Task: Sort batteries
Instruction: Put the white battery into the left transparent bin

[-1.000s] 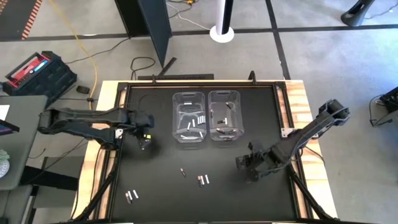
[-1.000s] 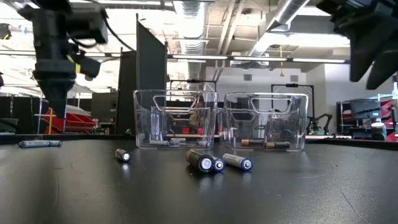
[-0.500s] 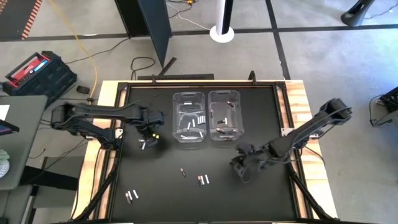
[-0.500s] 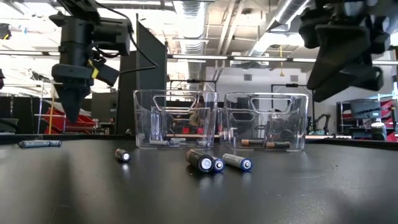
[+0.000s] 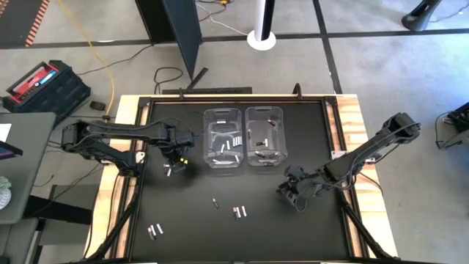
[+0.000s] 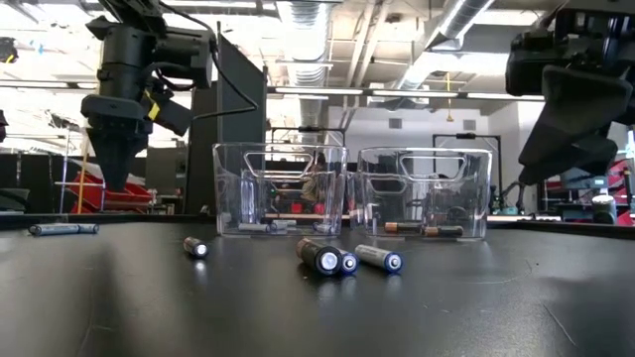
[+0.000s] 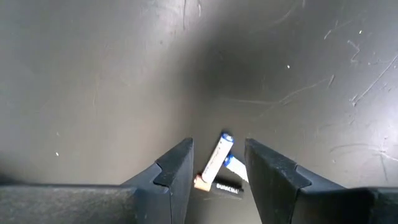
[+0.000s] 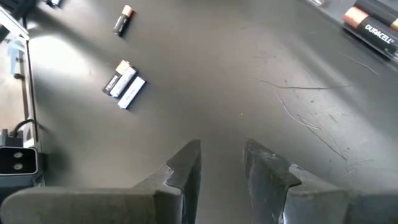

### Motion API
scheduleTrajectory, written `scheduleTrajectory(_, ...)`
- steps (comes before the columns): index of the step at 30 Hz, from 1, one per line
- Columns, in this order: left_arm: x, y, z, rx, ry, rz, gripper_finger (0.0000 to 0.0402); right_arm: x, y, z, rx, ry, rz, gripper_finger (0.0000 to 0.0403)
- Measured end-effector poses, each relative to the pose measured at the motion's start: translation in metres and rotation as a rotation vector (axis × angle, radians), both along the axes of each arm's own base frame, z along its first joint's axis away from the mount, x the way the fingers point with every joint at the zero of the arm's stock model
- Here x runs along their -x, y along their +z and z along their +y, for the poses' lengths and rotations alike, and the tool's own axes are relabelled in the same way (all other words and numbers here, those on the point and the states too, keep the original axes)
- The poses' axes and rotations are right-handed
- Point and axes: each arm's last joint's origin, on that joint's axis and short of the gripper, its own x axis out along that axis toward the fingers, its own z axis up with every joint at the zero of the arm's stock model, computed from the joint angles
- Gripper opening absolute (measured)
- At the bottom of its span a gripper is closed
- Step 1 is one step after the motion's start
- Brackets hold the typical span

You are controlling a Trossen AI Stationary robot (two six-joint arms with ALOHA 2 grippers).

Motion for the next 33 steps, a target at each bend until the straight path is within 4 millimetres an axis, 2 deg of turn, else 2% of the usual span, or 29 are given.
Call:
scheduleTrajectory(15,-0.001,-0.004,-0.001,-0.006,-0.001,-0.017,0.0138,0.000,0.000,0.000,-0.018,-0.014,-0.001,0.0136)
scheduleTrajectory(24,0.005,-0.020,-0.013,-0.004,-0.027,0.017,0.0137,0.000,0.000,0.000,-0.024,-0.019,-0.001,0.0136)
scheduleTrajectory(33,0.006,-0.031,-0.014,-0.037,-0.031,-0.016,0.0137,0.000,0.000,0.000,-0.023,-0.019,-0.001,0.0137)
